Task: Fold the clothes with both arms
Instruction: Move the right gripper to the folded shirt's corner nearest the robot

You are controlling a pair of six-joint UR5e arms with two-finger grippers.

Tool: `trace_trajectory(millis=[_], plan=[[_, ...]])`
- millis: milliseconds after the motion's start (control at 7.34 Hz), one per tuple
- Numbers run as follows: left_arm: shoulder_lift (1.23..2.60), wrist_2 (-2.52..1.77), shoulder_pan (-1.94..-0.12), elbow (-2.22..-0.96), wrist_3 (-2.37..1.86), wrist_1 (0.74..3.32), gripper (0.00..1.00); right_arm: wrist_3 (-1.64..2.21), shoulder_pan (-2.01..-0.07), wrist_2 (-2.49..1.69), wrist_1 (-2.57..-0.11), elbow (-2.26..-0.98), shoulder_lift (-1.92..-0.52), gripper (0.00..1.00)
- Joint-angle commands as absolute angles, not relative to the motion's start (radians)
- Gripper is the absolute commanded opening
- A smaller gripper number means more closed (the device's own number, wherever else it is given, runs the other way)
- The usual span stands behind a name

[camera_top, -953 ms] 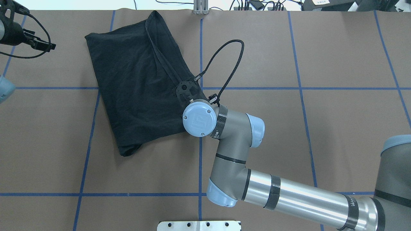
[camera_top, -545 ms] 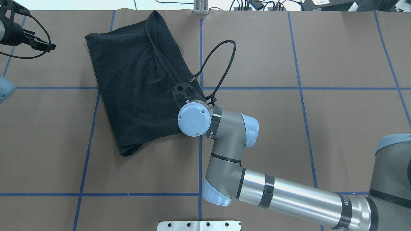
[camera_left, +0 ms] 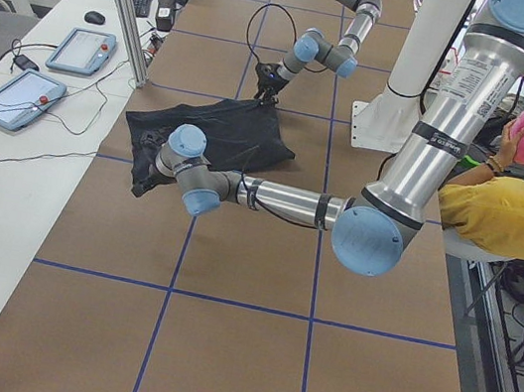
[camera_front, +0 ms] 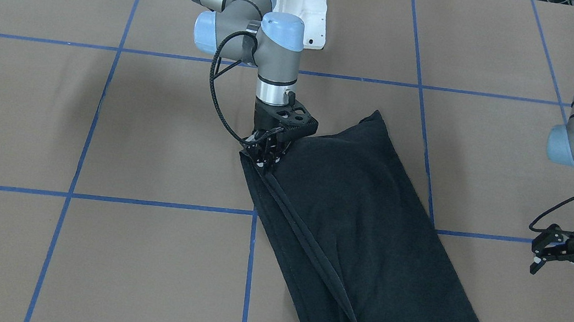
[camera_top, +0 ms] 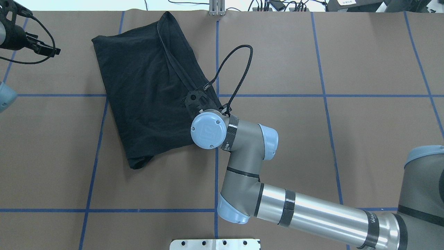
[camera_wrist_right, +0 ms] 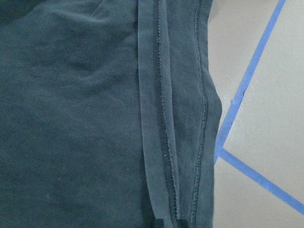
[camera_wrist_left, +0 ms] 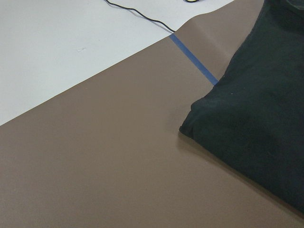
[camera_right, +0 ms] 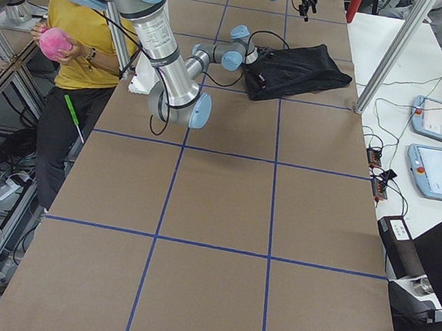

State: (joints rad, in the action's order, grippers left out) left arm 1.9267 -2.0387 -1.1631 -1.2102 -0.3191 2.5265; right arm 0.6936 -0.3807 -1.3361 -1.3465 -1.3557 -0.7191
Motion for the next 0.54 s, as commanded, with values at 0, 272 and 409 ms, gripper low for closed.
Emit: trace_trajectory(millis=[0,272,409], plan=[[1.927,-2.039,-1.163,-1.210,-0.318,2.526,1.00,0.702,-0.382,-1.336,-1.342,-1.358,-0.718,0.00],[1.927,-2.039,-1.163,-1.210,-0.319,2.526,1.00,0.710,-0.383,-1.336,-1.341,-1.361,-0.718,0.00],[1.927,-2.039,-1.163,-1.210,-0.319,2.526,1.00,0.710,-0.390,-1.338,-1.335,-1.368,-0.718,0.00]])
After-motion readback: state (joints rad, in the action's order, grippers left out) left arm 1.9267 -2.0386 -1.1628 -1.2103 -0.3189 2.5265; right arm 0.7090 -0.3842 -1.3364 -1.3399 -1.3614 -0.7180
